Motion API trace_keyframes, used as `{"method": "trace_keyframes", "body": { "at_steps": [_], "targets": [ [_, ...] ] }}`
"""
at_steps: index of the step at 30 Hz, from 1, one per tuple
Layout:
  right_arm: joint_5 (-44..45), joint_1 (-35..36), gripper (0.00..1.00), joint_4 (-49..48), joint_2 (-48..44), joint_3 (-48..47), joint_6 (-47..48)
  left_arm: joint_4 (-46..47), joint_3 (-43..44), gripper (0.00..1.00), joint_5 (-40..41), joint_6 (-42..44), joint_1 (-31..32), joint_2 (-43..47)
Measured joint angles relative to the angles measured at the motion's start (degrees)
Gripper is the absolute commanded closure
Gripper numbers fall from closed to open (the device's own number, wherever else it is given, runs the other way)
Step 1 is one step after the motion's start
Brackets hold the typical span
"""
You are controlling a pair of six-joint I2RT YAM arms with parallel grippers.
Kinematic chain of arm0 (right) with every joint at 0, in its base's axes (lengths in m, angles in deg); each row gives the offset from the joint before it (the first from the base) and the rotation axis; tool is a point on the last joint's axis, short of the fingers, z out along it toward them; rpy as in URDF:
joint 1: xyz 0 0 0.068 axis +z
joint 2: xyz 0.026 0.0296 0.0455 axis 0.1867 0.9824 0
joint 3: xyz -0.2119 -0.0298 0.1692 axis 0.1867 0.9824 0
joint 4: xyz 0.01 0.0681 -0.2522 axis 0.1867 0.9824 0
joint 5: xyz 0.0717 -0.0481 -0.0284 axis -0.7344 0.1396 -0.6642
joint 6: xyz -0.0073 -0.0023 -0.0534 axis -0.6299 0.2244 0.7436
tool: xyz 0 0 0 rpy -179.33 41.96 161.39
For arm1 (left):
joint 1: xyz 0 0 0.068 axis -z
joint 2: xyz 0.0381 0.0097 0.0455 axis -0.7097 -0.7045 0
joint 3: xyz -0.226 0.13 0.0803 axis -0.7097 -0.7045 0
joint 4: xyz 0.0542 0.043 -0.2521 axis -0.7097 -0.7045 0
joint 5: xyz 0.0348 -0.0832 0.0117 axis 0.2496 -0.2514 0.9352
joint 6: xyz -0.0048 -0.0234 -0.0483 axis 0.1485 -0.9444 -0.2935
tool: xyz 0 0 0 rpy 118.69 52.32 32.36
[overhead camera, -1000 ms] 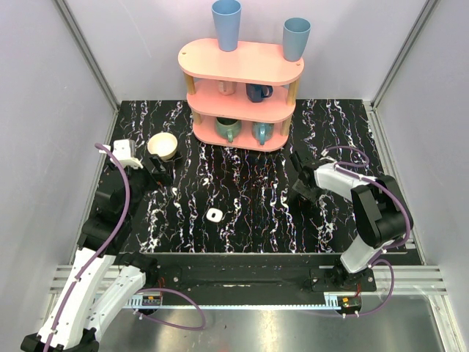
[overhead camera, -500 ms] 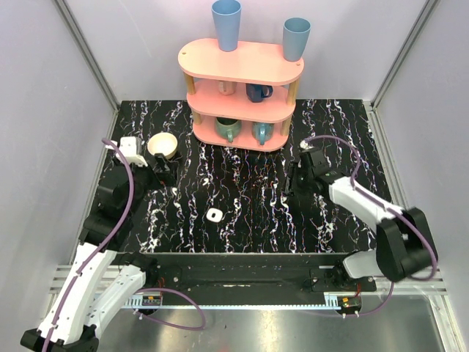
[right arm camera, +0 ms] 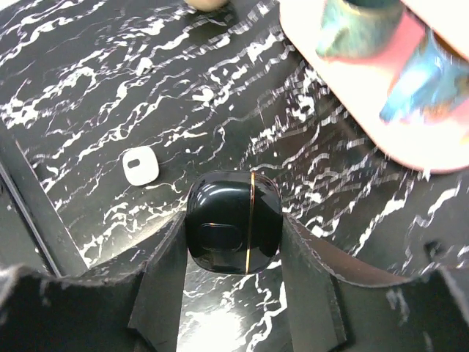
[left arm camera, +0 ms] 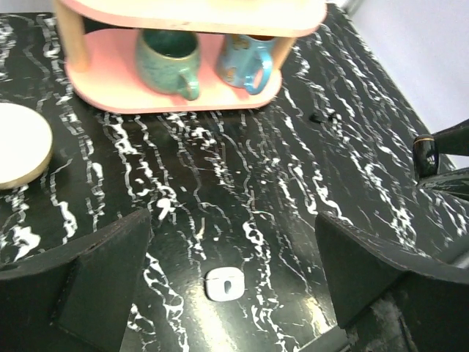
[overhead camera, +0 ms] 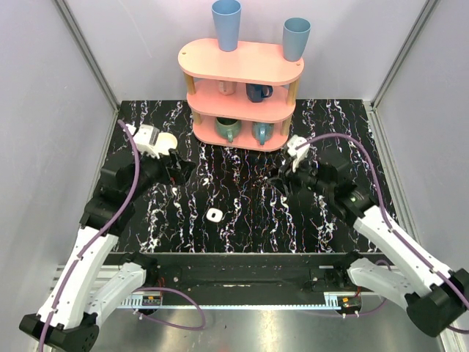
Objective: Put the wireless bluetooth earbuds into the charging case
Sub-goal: Pick up the charging case from the center of the board, then pass from the right arm to the left
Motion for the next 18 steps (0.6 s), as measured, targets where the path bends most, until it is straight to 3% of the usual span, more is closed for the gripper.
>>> {"method": "trace_keyframes", "body": {
  "at_steps": [7,12,18],
  "targets": [
    [-3.43,5.66,1.00,-1.79,-6.51,2.95,21.46,0.61,2.73,0.01,-13.29,-0.44,0.00,-5.66],
    [-3.06,8.92,1.00,-1.84,-5.60,3.13,29.59,2.89,2.82,0.01,-20.96,-2.67,1.66,-8.70],
    [0.04,13.53,1.00,-2.93,-3.80,3.37,35.87,6.27,2.73,0.01,-23.02,-5.88,6.67,-10.40]
  ]
}}
